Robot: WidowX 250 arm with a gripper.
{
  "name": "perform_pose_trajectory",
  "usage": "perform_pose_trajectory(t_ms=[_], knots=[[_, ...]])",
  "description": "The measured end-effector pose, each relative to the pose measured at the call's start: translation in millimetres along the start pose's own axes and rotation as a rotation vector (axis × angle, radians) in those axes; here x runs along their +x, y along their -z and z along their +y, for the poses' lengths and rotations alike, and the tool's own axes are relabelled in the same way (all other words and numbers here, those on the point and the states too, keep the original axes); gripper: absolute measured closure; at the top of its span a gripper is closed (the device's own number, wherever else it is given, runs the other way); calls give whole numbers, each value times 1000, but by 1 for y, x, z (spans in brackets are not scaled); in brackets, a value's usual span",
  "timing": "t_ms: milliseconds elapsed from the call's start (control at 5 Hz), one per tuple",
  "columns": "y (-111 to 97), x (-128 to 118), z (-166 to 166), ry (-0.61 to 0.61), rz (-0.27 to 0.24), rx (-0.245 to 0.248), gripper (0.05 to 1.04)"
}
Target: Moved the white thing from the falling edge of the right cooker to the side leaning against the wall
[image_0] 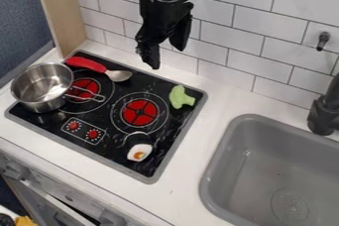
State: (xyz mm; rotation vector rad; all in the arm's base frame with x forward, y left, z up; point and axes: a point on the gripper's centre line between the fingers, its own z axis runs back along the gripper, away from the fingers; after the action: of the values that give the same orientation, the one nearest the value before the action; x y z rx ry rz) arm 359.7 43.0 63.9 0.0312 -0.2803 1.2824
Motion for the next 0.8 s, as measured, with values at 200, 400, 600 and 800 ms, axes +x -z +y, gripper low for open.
perform_pose_trajectory(t_ms=[200,400,600,800], knots=[[11,-5,6,-1,19,34,85],[9,-16,22,-29,57,50,85],[-8,-19,39,-74,43,12,85],[-7,-26,64,-118,24,66,85]])
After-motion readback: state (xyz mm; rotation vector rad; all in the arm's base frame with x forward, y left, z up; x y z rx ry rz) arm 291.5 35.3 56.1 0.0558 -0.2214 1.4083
